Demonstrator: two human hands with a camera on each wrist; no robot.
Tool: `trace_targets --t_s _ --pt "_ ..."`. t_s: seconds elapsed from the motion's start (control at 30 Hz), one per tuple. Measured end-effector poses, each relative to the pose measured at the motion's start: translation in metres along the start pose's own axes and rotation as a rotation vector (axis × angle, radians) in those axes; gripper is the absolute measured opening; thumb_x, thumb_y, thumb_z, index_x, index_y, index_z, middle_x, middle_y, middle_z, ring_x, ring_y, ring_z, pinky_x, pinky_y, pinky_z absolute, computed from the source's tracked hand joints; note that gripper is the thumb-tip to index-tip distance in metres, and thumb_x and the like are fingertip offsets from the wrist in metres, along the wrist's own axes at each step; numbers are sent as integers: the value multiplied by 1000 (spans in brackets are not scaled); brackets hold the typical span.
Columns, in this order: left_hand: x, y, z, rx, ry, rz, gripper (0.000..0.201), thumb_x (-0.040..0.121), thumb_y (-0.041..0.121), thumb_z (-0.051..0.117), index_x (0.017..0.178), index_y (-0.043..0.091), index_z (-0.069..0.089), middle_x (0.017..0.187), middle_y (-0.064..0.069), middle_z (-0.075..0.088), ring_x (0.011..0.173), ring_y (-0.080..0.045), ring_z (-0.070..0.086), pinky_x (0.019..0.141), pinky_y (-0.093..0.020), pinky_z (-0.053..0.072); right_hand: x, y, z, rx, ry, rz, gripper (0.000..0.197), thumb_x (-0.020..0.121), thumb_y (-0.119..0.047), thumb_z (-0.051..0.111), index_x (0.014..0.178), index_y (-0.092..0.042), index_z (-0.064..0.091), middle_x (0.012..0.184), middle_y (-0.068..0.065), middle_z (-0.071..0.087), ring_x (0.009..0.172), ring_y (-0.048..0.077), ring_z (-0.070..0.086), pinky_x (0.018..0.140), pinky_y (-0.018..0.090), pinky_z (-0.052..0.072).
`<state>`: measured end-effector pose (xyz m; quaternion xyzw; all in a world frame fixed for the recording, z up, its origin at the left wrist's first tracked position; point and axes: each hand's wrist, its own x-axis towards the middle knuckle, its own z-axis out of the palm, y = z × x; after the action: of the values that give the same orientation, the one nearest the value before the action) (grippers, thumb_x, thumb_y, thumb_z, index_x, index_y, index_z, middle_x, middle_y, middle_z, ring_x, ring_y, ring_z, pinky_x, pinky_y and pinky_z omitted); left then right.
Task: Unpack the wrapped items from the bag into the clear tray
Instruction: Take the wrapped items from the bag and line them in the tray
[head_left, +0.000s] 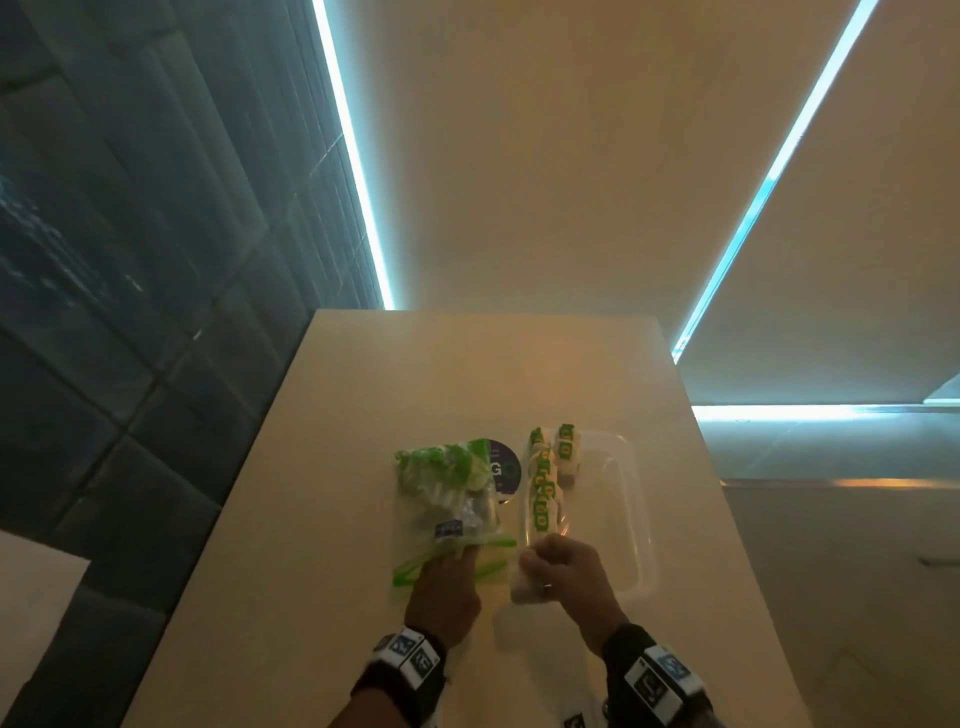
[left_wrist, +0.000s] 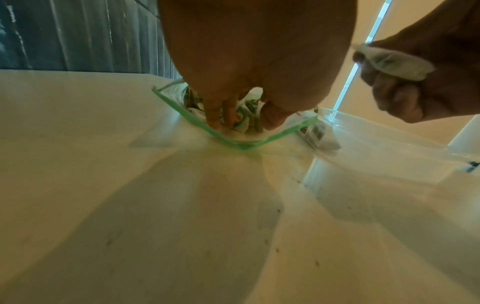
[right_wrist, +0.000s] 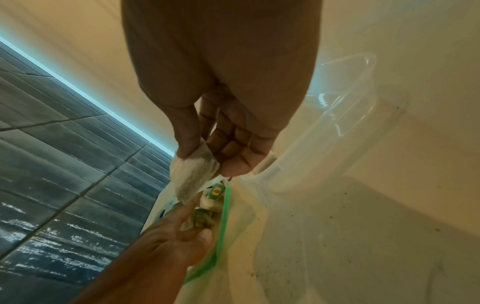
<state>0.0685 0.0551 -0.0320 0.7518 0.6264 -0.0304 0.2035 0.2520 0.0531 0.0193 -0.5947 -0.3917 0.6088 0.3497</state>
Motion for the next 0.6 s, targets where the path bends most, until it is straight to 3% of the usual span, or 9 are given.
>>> trace_targets --t_s 0.07,0.1,0.13,0.17,0.2,0.27,0.37,0.5,0.6 --pt "13 -1 -1 -58 -50 -12 41 64 20 46 92 21 75 64 -2 69 50 -22 66 45 -27 52 -2 -3 -3 -6 -6 -13 16 87 -6 67 87 9 63 97 28 65 87 35 67 71 53 59" --pt "18 -2 -2 -19 22 13 36 67 20 48 94 24 72 66 -3 70 52 -22 68 45 -28 53 -3 -4 -5 -1 -13 -17 16 88 -5 66 89 10 62 99 29 65 84 32 68 68 47 61" --pt "25 -5 -2 -31 -6 11 34 77 21 48 105 25 67 83 -5 74 69 -24 72 59 -33 58 -4 -4 -6 10 -20 -17 17 88 -4 65 91 12 61 100 29 64 82 29 68 66 40 61" --pt "31 -9 1 -31 -32 -34 37 89 24 43 121 25 60 109 -5 70 97 -25 69 83 -36 56 -5 -5 -7 20 -27 -16 18 89 -4 64 92 14 61 101 29 64 81 29 69 64 37 60" --pt "37 -14 4 -4 -62 -61 41 96 29 38 134 26 52 132 -3 59 120 -24 58 102 -36 45 -5 -5 -7 21 -24 -14 18 89 -4 64 93 13 61 101 29 64 83 31 69 65 39 61" --pt "39 -14 -1 -49 -104 -134 44 101 36 33 141 24 45 149 -3 44 136 -22 41 114 -32 31 -4 -5 -7 -9 -1 -16 16 88 -6 65 92 10 63 101 27 65 90 40 67 72 51 60" --pt "36 -6 -13 -200 -17 -198 43 99 38 40 137 21 51 147 -6 46 134 -24 44 110 -31 33 -2 -7 -6 -23 5 -18 16 88 -6 65 92 9 64 99 27 66 91 41 66 75 56 57" --pt "23 6 -25 -416 93 -235 33 97 33 51 116 12 66 121 -8 66 113 -23 59 94 -28 43 0 -8 -3 16 -8 -13 17 88 -2 64 94 14 61 92 20 65 71 21 69 61 34 60" --pt "8 12 -28 -566 162 -243 22 92 31 60 100 17 74 102 -1 72 93 -16 63 78 -23 44 4 -5 1 -1 -3 -5 16 87 -4 66 93 10 63 96 21 66 84 32 68 70 46 61"
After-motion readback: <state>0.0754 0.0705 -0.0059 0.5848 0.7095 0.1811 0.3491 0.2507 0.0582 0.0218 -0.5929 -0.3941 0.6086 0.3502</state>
